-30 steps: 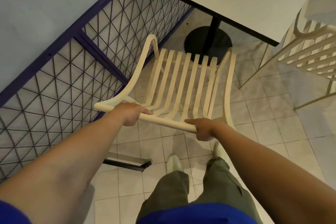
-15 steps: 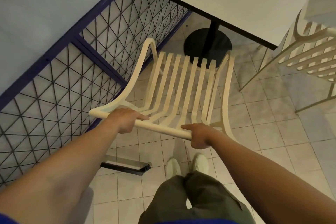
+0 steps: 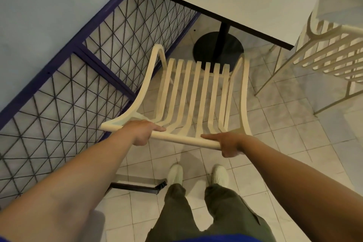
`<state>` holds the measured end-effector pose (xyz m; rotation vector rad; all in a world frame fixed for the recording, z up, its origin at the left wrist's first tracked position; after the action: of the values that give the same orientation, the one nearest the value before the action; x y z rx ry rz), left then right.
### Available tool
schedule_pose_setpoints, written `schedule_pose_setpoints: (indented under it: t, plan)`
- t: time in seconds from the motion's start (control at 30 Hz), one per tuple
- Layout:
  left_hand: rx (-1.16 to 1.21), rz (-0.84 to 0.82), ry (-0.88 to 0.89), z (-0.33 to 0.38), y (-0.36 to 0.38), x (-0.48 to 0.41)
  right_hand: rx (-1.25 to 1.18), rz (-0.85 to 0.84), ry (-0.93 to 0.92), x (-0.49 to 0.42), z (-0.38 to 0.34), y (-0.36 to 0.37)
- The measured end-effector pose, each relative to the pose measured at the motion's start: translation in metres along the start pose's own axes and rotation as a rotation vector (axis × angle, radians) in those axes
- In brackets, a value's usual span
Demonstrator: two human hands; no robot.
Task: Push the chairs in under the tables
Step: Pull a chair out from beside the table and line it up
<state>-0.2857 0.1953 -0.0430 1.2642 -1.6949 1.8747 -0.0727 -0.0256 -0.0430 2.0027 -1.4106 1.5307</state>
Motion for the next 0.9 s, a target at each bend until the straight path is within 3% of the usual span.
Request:
schedule_pose_setpoints:
  t: [0.3,0.9]
  plan:
    - [-0.089,-0.027,0.081,-0.061,0.006,0.002,-0.094,0.037,0.026,-0.019,-0.055,0.036]
    - [-0.206,-0.027,0.073,-0.146,0.015,0.002,-0.249,0.074,-0.032,-0.056,-0.128,0.068]
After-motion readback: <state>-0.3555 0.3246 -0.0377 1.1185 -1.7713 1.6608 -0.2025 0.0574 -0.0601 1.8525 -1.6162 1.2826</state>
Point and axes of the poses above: each hand's wrist, its own x-axis away from the middle knuckle, its own y-axis out of the palm, z = x × y, the point moved 1 cm from there along -x, towards the middle knuckle, and after that the axes turned 15 degrees about -x, right-handed, at the moved point
